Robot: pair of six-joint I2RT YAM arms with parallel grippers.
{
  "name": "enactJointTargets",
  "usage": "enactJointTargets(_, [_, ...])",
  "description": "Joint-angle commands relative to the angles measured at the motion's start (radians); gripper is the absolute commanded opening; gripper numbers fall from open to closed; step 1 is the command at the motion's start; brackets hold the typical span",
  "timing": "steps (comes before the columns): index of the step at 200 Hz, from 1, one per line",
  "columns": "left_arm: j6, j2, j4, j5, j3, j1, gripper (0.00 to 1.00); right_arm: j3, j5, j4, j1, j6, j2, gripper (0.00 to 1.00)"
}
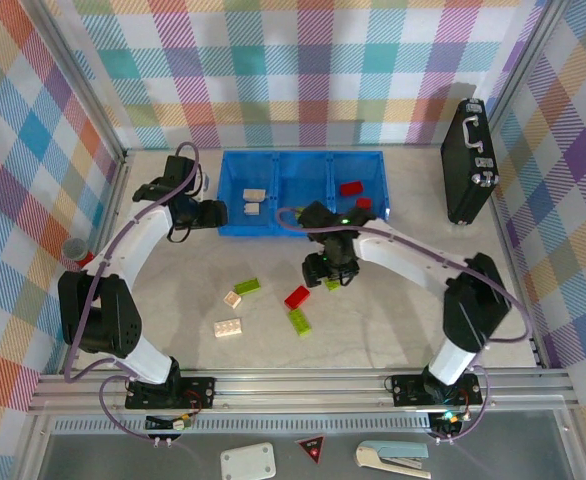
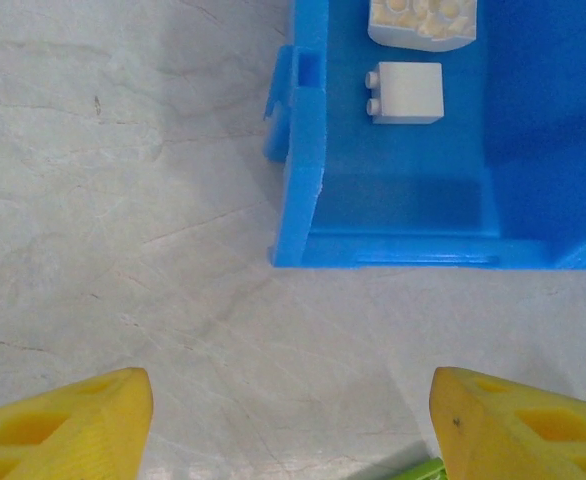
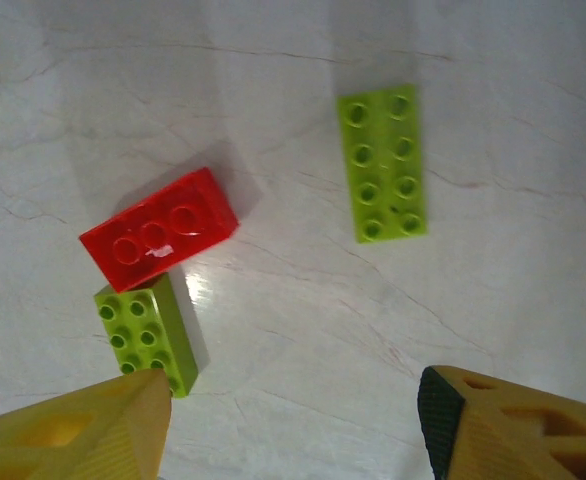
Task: Sort the legos into containers by color
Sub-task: Pick up the lego from the center of the table.
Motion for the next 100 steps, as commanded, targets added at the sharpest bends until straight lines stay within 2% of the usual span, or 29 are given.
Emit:
enactJointTargets(1, [0.008,-0.044,0.052,0.009,-0.021,0.019,0.73,0.091,0.035,-0.055,0.055,-0.059,0.080,0.68])
enactJointTargets(49, [0.008,-0.064,0.084,0.010,-0.046,0.025,0.72,0.213,0.023,-0.079,0.113,-0.102,0.241,0.69])
enactJointTargets(100, [0.000,-0.067,0.094,0.015,-0.058,0.031,0.72,0.278,0.040,-0.098,0.141,-0.150,0.351,0.77])
